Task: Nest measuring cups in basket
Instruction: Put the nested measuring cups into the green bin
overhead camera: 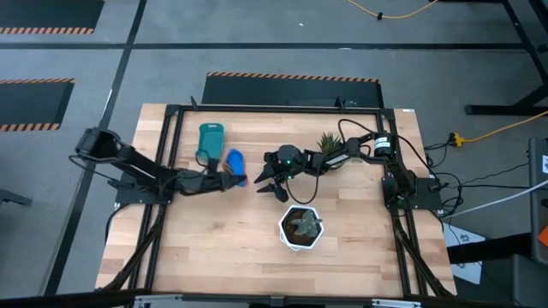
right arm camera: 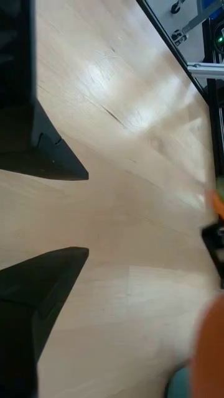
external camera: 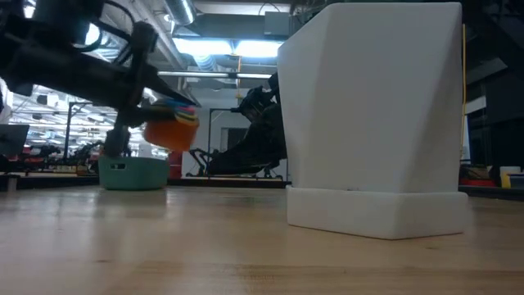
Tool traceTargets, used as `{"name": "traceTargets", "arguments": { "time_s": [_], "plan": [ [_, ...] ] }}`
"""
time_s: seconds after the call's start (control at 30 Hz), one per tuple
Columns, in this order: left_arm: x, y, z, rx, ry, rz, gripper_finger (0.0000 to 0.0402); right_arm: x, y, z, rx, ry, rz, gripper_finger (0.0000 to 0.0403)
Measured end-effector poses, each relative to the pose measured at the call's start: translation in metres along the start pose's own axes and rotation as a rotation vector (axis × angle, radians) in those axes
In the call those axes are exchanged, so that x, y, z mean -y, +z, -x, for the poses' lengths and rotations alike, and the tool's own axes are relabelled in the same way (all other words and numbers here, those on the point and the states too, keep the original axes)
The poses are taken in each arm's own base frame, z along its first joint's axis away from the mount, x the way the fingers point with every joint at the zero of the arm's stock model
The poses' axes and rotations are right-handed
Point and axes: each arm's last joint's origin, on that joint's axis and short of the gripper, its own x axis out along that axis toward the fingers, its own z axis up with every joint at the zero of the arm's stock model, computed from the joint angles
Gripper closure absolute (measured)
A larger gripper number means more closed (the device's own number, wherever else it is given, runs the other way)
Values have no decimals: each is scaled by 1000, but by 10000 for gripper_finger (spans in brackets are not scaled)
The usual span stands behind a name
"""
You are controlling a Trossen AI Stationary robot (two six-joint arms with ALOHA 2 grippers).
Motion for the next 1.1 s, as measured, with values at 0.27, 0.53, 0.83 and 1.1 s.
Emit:
{"name": "traceTargets", "arguments": {
  "time_s": [0.27, 0.53, 0.83, 1.1],
  "plan": [
    [-17, 19, 34, 100, -26, 40, 322, 0, 0, 0, 0, 0, -1, 212],
    [-6, 26, 39, 153, -96, 80, 322, 0, 0, 0, 1, 0, -2, 212],
    [-4, 36, 40, 302, -91, 114, 322, 0, 0, 0, 1, 0, -2, 212],
    [-13, 52, 35, 444, -18, 112, 321, 0, 0, 0, 1, 0, -2, 212]
  ]
}}
